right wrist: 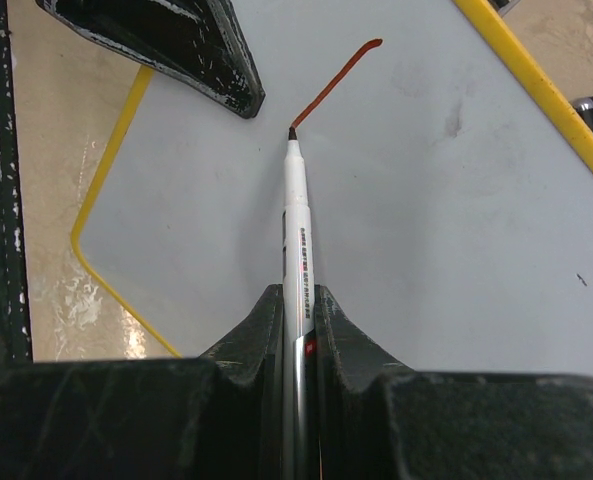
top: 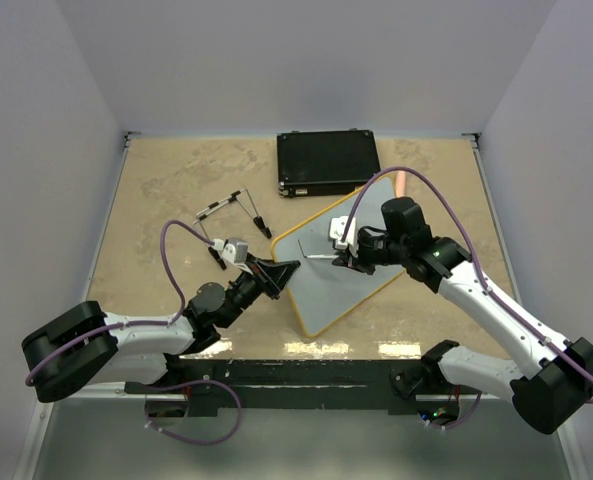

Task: Write a sentence on the whiteboard

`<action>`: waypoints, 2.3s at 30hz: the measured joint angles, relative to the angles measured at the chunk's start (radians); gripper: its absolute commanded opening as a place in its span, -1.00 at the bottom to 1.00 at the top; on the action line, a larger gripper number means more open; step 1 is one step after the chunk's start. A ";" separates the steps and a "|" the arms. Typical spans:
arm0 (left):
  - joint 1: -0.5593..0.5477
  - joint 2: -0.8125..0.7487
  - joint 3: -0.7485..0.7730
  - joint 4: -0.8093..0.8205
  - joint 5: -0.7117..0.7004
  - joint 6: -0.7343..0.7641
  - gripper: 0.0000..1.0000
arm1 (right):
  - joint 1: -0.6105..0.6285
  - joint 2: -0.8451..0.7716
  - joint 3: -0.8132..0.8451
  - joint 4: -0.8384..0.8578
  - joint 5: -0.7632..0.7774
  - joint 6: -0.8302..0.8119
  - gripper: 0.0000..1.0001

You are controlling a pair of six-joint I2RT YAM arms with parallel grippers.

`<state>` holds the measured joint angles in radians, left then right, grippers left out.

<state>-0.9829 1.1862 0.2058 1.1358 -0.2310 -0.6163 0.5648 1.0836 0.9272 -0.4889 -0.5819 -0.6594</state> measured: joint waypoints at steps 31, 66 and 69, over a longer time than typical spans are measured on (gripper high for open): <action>0.000 0.008 0.000 0.018 0.010 0.018 -1.00 | 0.002 -0.056 0.046 -0.020 0.059 0.004 -1.00; 0.000 0.010 -0.002 0.027 0.020 0.033 -1.00 | -0.057 -0.058 0.031 -0.032 0.014 -0.038 -1.00; 0.000 0.010 -0.002 0.029 0.022 0.034 -1.00 | -0.057 -0.054 0.028 -0.031 0.013 -0.041 -1.00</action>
<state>-0.9833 1.1965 0.2035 1.1648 -0.2092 -0.5827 0.5079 1.0294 0.9550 -0.5198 -0.5694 -0.7006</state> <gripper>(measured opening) 0.091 0.133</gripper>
